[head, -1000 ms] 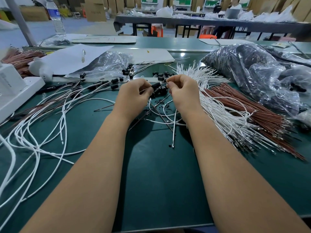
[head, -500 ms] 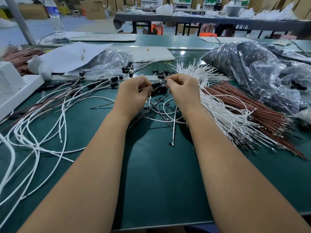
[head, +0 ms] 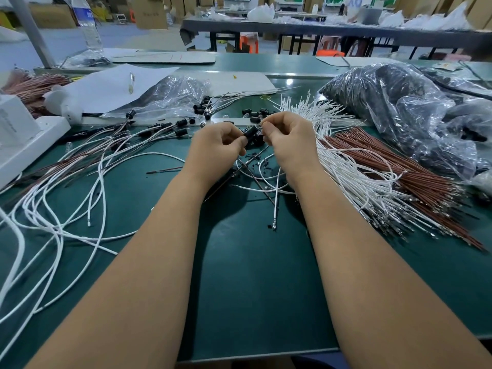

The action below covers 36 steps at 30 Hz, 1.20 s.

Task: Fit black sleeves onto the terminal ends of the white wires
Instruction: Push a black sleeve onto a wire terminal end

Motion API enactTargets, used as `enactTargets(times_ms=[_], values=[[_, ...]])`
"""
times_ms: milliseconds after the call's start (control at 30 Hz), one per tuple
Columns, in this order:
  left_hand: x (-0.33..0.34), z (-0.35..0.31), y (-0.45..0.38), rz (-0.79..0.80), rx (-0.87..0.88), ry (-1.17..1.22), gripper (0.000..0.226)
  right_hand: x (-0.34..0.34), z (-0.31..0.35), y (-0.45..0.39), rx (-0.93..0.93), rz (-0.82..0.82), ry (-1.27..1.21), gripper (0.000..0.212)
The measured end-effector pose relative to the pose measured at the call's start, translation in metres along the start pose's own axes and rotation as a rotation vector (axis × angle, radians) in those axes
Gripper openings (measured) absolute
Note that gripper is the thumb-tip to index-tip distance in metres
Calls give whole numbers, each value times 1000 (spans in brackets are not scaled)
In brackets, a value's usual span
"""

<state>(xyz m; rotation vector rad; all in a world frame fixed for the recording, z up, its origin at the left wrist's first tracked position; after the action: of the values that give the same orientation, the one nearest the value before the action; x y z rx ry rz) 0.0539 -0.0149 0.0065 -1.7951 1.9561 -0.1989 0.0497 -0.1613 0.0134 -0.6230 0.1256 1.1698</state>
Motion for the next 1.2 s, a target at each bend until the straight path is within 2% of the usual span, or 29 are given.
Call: enactTargets(times_ms=[200, 400, 600, 900, 1200], values=[[1, -3, 1, 18, -44, 72, 15, 0, 0, 0, 13, 22, -51, 23], [2, -6, 1, 25, -89, 146, 13, 2, 1, 1, 10, 51, -80, 20], [0, -7, 1, 35, -119, 227, 17, 3, 2, 2, -7, 64, -26, 20], [2, -5, 1, 25, -99, 238, 22, 3, 2, 3, -27, -13, 62, 21], [2, -2, -2, -52, -85, 223, 20, 9, 5, 8, -28, 50, 5, 14]])
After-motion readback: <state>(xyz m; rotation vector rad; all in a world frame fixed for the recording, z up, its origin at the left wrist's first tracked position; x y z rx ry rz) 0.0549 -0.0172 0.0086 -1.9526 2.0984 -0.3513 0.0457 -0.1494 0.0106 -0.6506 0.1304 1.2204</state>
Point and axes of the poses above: each hand's wrist, its own y-axis away from the middle knuckle, its own x-axis out of the palm, z = x × y, the point moved 1 cm from there along -y, towards the middle knuckle, and after that the axes turned 14 degrees about y, right-handed, at the moved point
